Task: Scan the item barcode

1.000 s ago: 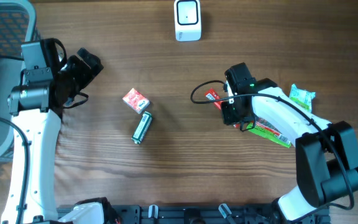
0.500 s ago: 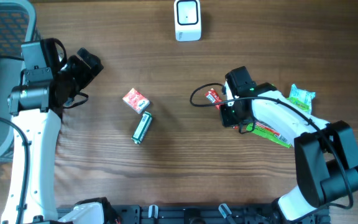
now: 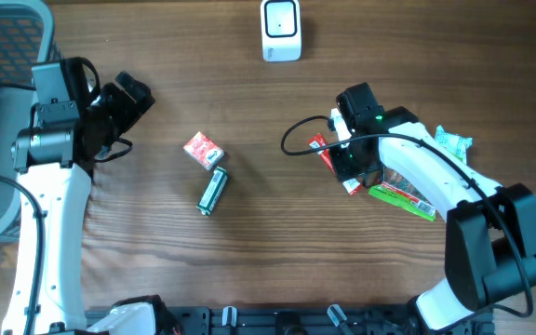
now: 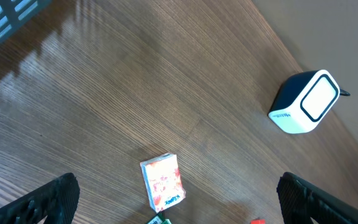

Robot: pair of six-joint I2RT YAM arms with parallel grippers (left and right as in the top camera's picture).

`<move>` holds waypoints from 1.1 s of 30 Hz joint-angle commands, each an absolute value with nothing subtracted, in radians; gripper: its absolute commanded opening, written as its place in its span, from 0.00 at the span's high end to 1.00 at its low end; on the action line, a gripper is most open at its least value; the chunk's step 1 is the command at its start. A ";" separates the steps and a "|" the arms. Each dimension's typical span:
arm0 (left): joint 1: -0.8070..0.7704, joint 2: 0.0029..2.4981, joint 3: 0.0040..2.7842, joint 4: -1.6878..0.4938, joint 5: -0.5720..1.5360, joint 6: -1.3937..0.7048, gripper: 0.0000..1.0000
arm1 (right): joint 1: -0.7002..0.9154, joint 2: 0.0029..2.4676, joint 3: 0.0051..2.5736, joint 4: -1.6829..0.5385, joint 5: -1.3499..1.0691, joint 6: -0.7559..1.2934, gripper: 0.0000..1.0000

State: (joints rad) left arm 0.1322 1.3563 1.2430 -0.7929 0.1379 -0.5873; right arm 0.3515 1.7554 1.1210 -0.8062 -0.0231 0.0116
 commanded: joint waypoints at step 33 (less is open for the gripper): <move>0.134 1.346 1.244 -0.791 0.129 -0.580 0.00 | 0.343 1.748 0.920 -0.632 -0.005 0.010 0.77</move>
